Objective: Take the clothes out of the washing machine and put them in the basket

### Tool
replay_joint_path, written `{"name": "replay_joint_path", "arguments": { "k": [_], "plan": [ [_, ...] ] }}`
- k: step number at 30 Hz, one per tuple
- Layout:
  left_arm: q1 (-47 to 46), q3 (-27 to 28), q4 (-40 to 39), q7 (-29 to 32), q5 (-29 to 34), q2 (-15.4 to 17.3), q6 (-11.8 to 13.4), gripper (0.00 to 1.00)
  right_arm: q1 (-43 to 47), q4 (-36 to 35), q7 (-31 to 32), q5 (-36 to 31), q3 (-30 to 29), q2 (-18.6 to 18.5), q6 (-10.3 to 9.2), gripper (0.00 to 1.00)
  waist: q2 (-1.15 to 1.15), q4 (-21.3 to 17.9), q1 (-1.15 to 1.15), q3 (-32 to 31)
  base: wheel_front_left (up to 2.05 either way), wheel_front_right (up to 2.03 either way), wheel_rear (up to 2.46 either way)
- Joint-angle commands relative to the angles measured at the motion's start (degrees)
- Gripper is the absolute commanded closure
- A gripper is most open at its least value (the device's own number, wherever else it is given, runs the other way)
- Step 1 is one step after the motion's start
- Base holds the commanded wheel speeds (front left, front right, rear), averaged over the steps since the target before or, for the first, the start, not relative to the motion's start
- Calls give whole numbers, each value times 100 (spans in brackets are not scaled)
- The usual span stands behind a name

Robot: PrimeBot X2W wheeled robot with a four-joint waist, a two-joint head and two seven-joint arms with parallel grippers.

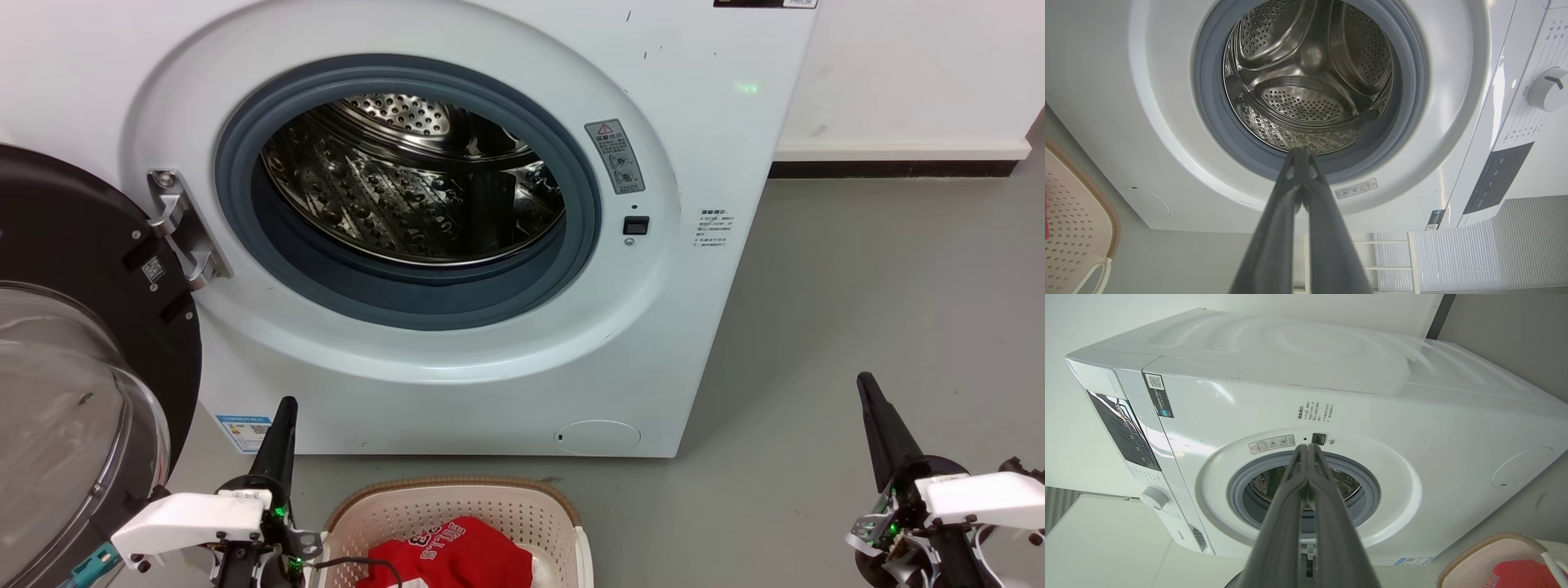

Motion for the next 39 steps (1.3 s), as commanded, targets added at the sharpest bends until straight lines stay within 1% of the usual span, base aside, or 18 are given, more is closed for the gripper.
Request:
{"name": "replay_joint_path", "arguments": {
  "k": [1, 17, 39],
  "plan": [
    [-94, 27, -32, 34, -120, -7, -35, 100, -99, 13, 32, 121, -23, 1, 0, 100, 0, 3, 0, 2, 0, 0, 0],
    [-121, 87, -21, 197, -762, -38, -76, 100, -177, 119, 128, 769, -116, 23, 0, 100, 0, 32, 0, 26, 0, 0, 0],
    [-112, 84, -21, 198, -757, -38, -75, 100, -183, 121, 167, 710, -166, 61, 0, 100, 0, 33, 0, 27, 0, 0, 0]
  ]
}}
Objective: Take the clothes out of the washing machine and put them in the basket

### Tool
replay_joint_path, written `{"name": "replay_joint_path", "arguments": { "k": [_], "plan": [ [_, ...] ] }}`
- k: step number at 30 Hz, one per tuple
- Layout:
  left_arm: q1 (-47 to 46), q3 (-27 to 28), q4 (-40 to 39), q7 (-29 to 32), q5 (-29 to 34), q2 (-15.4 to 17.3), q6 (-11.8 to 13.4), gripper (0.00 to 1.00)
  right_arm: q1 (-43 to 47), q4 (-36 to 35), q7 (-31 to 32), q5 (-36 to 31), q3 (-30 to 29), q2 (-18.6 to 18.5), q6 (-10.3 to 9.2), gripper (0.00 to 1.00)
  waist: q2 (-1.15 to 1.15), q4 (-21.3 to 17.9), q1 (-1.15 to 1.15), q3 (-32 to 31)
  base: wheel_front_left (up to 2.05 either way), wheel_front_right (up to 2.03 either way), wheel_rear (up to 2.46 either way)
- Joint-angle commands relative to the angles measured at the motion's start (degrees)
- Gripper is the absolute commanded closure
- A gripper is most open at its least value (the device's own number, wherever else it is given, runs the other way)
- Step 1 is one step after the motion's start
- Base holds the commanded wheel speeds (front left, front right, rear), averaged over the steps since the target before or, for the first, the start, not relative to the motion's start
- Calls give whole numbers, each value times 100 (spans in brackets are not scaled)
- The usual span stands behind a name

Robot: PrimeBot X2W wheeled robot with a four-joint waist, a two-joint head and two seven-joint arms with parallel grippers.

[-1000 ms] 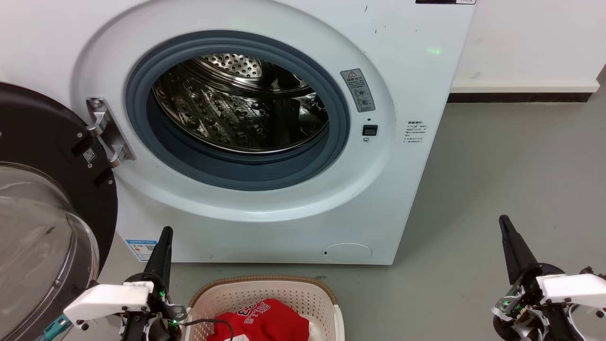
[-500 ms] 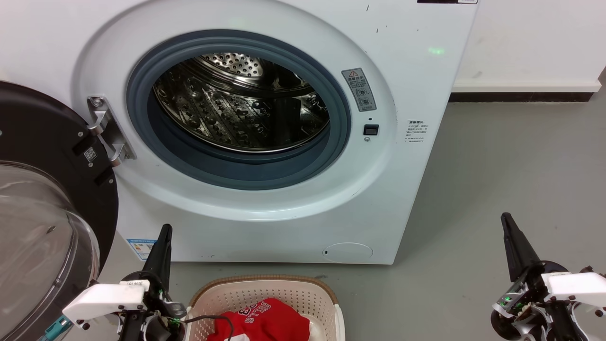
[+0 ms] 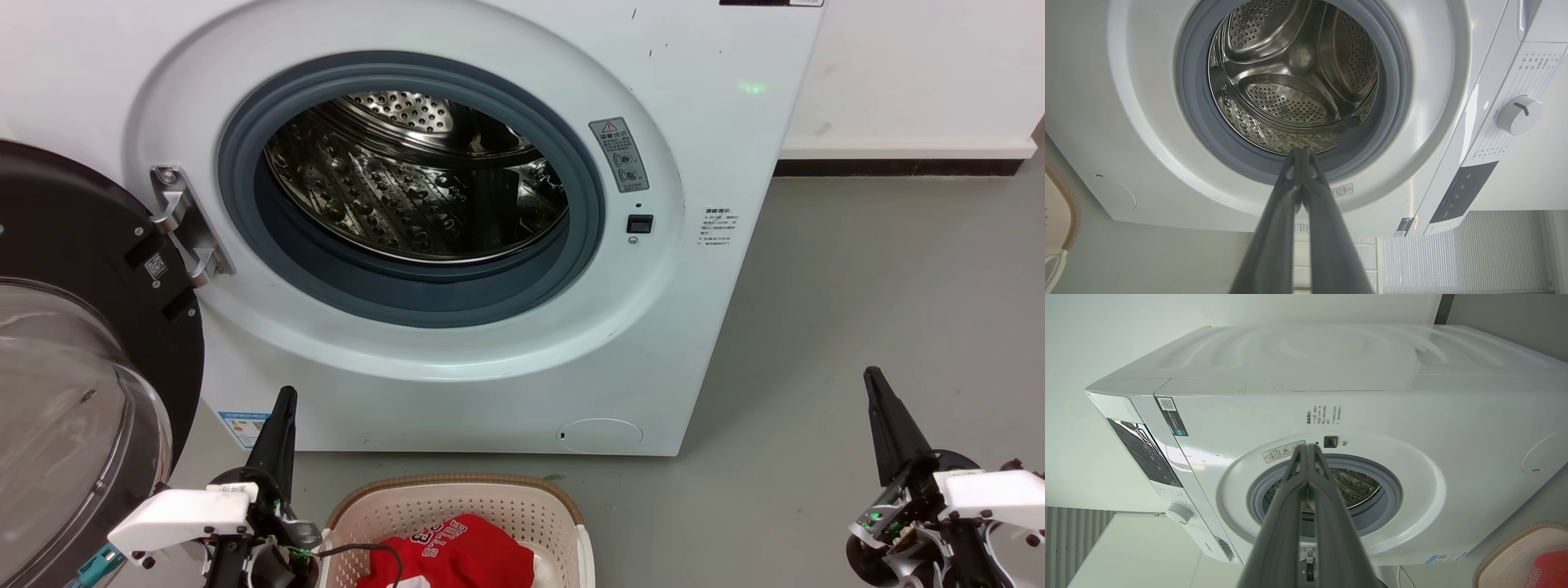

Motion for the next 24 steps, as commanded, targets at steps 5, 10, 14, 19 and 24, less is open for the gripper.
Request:
{"name": "replay_joint_path", "arguments": {
  "k": [5, 10, 14, 19, 24],
  "plan": [
    [-32, 19, -20, 18, -10, -10, -25, 100, -75, 11, 28, -22, -16, 23, 0, 100, 0, 0, 0, 0, 0, 0, 0],
    [-32, 18, -20, 18, -10, -10, -25, 100, -76, 13, 40, -33, -28, 29, 0, 100, 0, 0, 0, 0, 0, 0, 0],
    [-32, 18, -20, 18, -10, -10, -25, 100, -77, 12, 47, -40, -34, 32, 0, 100, 0, 0, 0, 0, 0, 0, 0],
    [-32, 18, -20, 18, -10, -10, -26, 100, -78, 13, 47, -53, -44, 38, 0, 100, 0, 0, 0, 0, 0, 0, 0],
    [-32, 18, -20, 17, -10, -10, -26, 100, -79, 13, 52, -59, -52, 44, 0, 100, 0, 0, 0, 0, 0, 0, 0]
  ]
}}
